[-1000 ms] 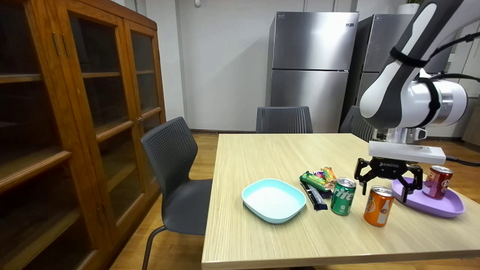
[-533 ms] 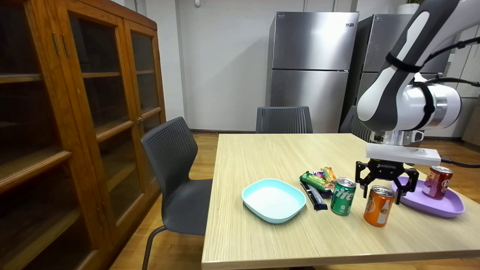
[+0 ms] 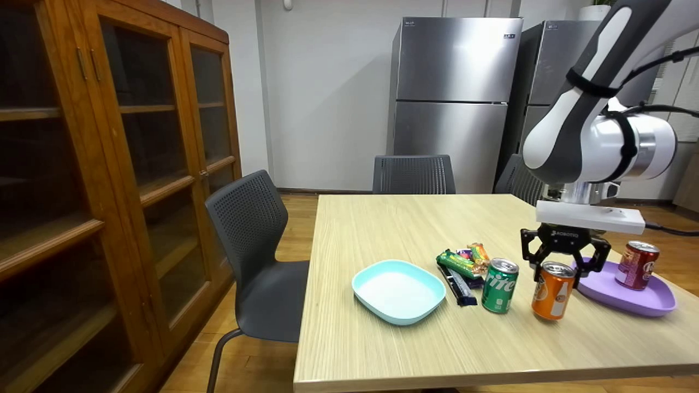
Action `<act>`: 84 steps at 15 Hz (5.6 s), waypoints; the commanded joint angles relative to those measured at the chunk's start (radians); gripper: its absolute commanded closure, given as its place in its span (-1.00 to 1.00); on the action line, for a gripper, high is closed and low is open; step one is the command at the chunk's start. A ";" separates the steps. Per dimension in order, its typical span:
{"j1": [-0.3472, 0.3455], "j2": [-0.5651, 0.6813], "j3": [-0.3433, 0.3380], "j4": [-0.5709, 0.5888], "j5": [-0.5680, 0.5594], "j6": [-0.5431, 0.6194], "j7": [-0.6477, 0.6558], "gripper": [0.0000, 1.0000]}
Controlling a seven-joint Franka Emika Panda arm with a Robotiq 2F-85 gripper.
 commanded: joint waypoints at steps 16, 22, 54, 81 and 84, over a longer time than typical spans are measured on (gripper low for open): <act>-0.184 0.019 -0.029 0.227 0.190 -0.099 -0.071 0.23; -0.204 0.172 -0.046 0.450 0.194 -0.216 -0.041 0.23; -0.245 0.433 -0.093 0.859 0.164 -0.461 0.016 0.23; -0.089 0.014 -0.090 0.281 0.086 -0.203 -0.008 -1.00; -0.043 -0.059 -0.073 0.149 0.067 -0.146 -0.013 -1.00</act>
